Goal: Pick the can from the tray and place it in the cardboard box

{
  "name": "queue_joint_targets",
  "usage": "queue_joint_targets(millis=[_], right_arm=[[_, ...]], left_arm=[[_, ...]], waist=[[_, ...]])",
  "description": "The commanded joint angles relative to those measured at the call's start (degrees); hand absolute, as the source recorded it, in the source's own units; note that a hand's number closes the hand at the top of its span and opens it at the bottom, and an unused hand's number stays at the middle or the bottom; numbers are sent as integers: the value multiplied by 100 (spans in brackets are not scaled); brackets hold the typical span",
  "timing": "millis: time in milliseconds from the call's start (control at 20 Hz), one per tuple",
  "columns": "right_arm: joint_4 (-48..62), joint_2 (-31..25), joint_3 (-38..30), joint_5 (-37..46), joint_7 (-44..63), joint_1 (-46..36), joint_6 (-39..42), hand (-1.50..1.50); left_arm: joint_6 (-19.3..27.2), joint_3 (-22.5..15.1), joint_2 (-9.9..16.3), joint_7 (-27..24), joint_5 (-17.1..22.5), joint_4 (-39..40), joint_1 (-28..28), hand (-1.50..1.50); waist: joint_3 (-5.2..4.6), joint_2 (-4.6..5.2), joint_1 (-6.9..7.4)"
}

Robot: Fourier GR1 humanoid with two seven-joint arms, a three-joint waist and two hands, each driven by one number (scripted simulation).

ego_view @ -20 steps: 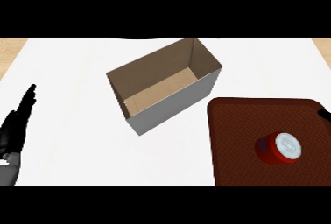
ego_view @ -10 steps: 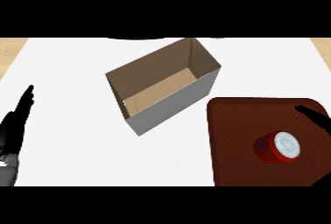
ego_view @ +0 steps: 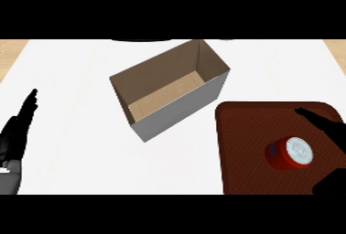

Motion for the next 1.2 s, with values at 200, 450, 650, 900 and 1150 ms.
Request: queue_joint_targets(millis=[200, 450, 650, 900, 1150], right_arm=[[-600, 459, -259, 99, -176, 251, 475, -150], [-1144, 946, -90, 116, 585, -45, 762, -150], [-765, 1090, 172, 539, 823, -145, 944, -150], [-160, 1285, 197, 1016, 699, -278, 922, -150], [325, 1557, 179, 1483, 550, -399, 576, 150]], left_arm=[[-77, 156, -208, 107, -235, -157, 46, 0], [-259, 351, -183, -99, -228, -4, -5, 0], [-141, 234, -360, 34, -461, -222, 62, 0], [-392, 467, -244, 44, -391, -110, -50, 0], [-397, 432, -400, 305, -452, -609, 134, 0]], waist=[[0, -5, -24], [-1, -4, -11], [0, -1, 0], [1, 2, 7], [3, -2, 20]])
